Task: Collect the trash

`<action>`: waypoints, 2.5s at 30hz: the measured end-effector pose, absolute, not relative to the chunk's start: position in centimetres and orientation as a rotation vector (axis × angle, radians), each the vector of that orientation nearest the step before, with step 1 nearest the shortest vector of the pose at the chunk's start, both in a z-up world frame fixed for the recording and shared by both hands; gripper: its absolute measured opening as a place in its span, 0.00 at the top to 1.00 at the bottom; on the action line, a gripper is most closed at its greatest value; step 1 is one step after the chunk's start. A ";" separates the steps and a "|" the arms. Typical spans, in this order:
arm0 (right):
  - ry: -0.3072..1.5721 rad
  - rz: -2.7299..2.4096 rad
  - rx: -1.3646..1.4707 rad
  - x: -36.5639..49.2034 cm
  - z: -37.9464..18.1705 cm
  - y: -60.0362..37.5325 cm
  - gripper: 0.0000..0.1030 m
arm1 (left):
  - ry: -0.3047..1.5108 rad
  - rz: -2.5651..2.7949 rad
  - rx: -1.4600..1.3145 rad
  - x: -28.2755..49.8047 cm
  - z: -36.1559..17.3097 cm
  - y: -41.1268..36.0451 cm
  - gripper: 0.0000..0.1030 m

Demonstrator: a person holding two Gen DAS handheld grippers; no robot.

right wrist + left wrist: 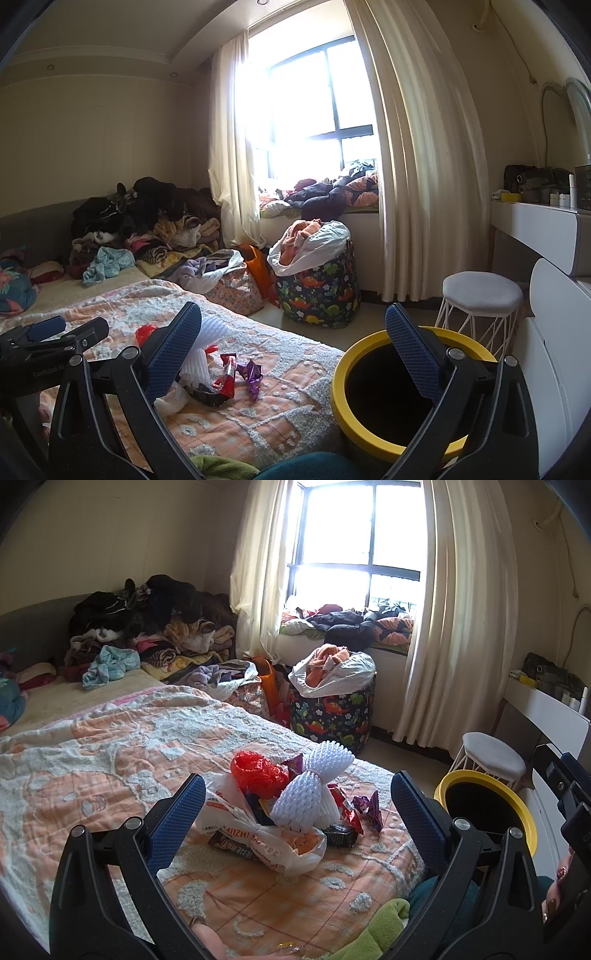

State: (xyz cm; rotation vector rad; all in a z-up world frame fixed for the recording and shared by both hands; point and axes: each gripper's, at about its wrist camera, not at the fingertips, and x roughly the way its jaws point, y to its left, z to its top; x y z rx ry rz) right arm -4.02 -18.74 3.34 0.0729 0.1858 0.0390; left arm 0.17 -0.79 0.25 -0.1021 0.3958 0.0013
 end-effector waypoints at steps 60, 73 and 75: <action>0.925 0.351 0.081 15.9 -7.4 -14.5 0.52 | 0.710 -0.154 -0.113 11.5 -6.2 0.5 0.39; 0.965 0.342 0.126 16.8 -9.5 -14.4 0.92 | 0.765 -0.151 -0.107 12.2 -7.2 0.4 0.59; 0.946 0.343 0.141 16.6 -9.2 -14.8 0.92 | 0.770 -0.152 -0.105 12.2 -7.4 0.4 0.66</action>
